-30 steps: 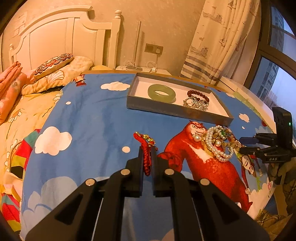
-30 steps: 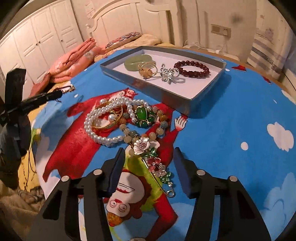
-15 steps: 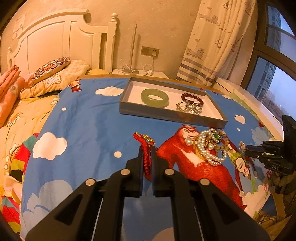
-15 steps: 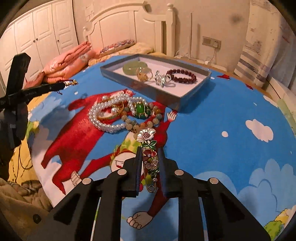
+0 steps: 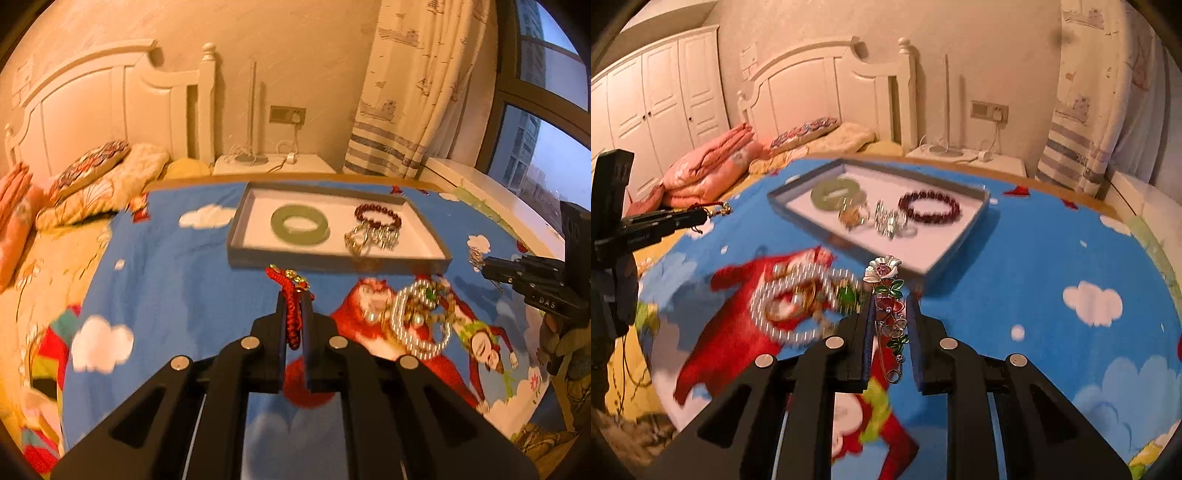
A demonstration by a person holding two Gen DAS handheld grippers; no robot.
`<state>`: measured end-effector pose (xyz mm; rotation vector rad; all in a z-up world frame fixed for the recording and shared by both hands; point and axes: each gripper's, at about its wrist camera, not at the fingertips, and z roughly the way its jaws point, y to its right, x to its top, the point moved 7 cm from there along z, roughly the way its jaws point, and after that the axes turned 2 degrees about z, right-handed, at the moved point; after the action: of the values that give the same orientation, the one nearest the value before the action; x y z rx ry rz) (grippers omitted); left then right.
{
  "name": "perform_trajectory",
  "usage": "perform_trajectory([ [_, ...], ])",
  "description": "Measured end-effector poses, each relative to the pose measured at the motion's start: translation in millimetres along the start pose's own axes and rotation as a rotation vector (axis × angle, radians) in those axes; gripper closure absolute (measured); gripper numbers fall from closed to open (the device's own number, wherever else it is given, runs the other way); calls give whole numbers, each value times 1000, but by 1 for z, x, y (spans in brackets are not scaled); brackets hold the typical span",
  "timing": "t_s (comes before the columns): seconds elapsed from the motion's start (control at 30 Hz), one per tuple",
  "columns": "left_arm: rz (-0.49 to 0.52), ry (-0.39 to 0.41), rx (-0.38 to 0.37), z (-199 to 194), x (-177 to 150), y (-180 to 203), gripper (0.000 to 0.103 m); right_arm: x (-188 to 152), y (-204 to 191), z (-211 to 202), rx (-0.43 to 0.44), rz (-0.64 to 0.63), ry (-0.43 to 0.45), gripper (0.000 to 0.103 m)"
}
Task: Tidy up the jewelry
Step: 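Carry both items over the tray and open both grippers to drop them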
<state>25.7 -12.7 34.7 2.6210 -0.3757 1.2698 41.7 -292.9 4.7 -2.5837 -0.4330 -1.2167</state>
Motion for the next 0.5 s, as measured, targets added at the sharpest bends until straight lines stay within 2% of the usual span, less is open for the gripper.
perform_trajectory([
  [0.3,37,-5,-49,51,63,7,97,40,13,36,-2,58,-3,84],
  [0.5,113,-36,-59,106,106,37,97,53,22,63,-21,111,-24,84],
])
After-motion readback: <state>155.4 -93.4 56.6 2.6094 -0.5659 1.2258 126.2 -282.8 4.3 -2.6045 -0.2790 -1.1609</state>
